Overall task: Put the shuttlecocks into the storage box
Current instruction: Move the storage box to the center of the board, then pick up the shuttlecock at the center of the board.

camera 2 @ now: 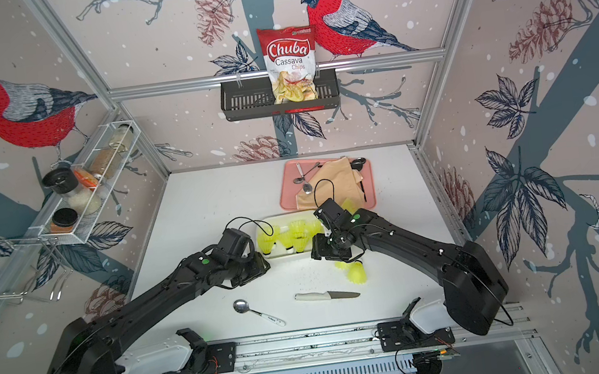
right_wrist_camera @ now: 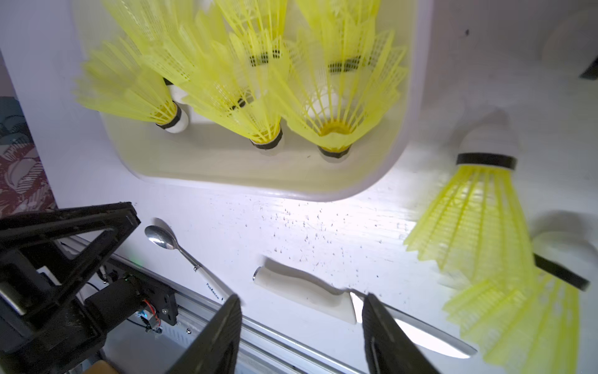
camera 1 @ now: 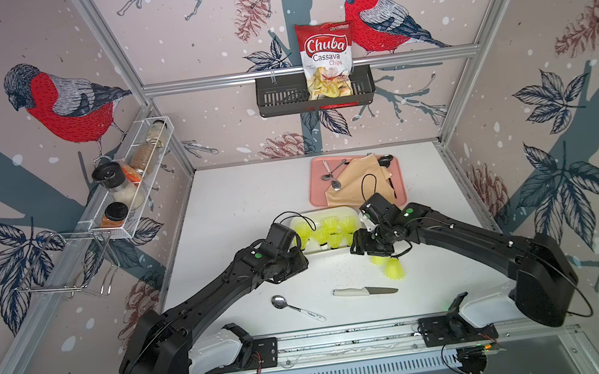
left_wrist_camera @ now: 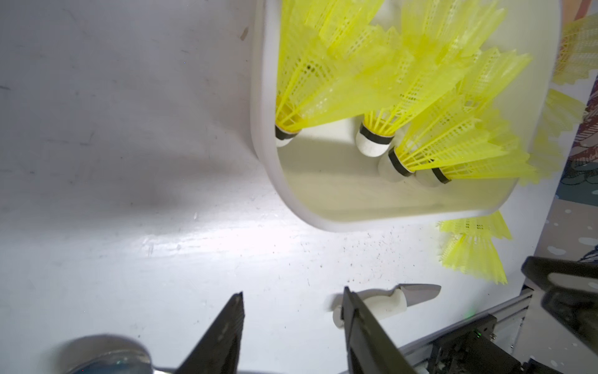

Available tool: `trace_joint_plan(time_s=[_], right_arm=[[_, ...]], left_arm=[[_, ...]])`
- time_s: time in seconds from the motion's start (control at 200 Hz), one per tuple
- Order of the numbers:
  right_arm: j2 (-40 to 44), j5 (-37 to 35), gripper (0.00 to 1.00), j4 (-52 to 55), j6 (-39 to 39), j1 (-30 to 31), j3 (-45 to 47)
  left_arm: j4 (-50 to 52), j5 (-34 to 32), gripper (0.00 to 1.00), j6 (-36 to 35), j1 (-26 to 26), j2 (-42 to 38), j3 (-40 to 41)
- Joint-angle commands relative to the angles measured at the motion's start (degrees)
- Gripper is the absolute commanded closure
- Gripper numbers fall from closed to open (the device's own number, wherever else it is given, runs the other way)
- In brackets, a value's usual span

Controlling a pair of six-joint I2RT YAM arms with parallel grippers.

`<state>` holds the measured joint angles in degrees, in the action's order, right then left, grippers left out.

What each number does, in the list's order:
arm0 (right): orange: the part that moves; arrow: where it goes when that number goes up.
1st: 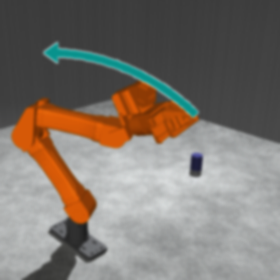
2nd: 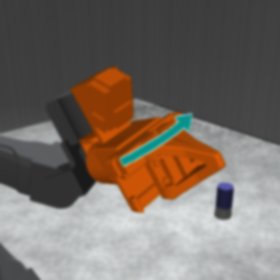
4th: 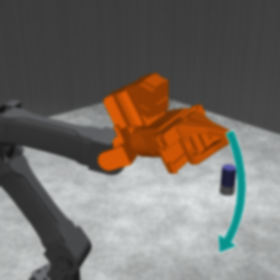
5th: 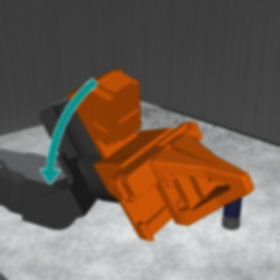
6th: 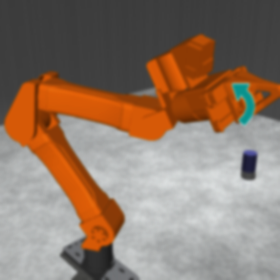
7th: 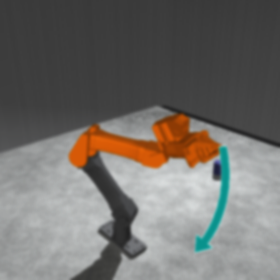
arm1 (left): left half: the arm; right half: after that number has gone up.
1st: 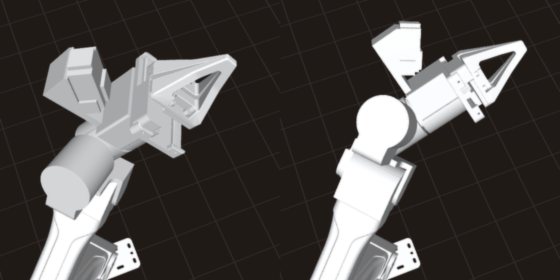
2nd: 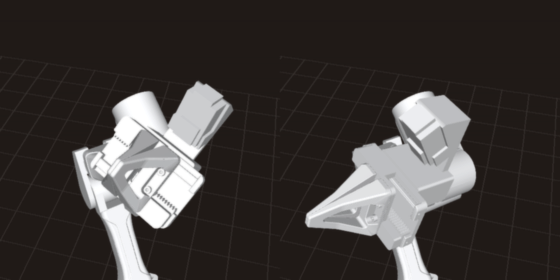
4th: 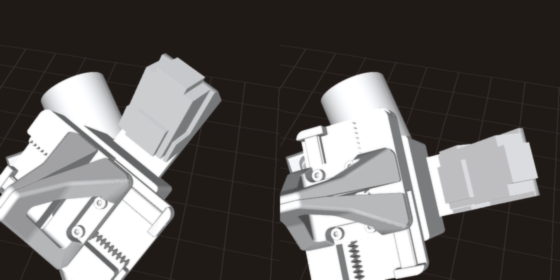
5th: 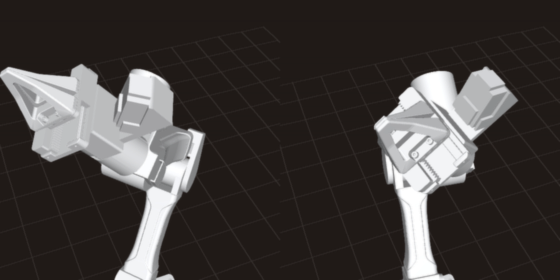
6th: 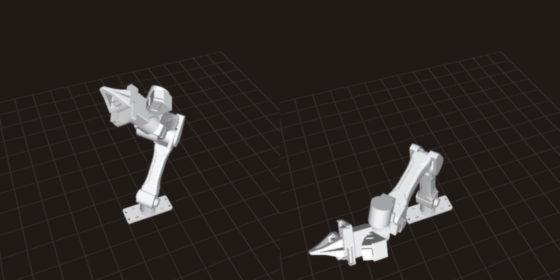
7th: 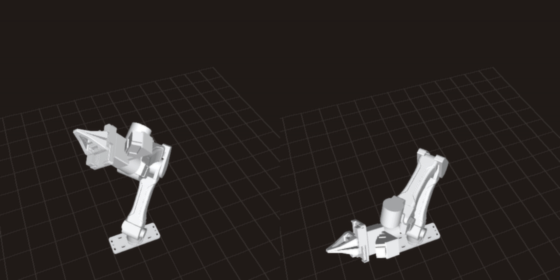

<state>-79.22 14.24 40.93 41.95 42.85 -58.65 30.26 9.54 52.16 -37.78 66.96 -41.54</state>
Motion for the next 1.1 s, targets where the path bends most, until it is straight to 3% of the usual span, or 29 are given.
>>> trace_joint_plan(time_s=[0.0, 0.12, 0.325, 0.585, 0.76, 0.946, 1.096], right_arm=[[1.4, -0.2, 0.39, 4.7, -1.3, -2.6, -3.4], [0.4, -2.8, 0.41, 7.1, -2.5, -8.3, -8.6], [-3.9, -8.5, 0.4, 2.4, 1.9, -16.2, -12.1], [-12.4, -13.5, 0.4, -7.8, 10.6, -17.8, -12.0], [-17.0, -16.5, 0.4, -11.7, 16.0, -18.8, -11.0], [-20.6, -16.2, 0.4, -15.3, 21.3, -18.5, -10.2], [-22.9, -16.9, 0.4, -17.2, 23.8, -18.2, -10.0]], left_arm=[[3.5, 1.0, 0.47, 0.0, -0.3, -2.2, -3.3], [2.9, 1.3, 0.46, -1.1, -0.2, -0.3, -10.8], [-3.4, 5.8, 0.44, -6.8, 1.4, 13.0, -26.2], [-15.9, 15.7, 0.29, -12.5, 4.5, 31.2, -38.5], [-16.6, 16.4, 0.22, -17.4, 5.2, 42.2, -47.3], [-16.4, 18.5, 0.16, -20.2, 6.0, 50.6, -54.5], [-18.5, 21.3, 0.15, -19.9, 7.5, 53.8, -55.8]])
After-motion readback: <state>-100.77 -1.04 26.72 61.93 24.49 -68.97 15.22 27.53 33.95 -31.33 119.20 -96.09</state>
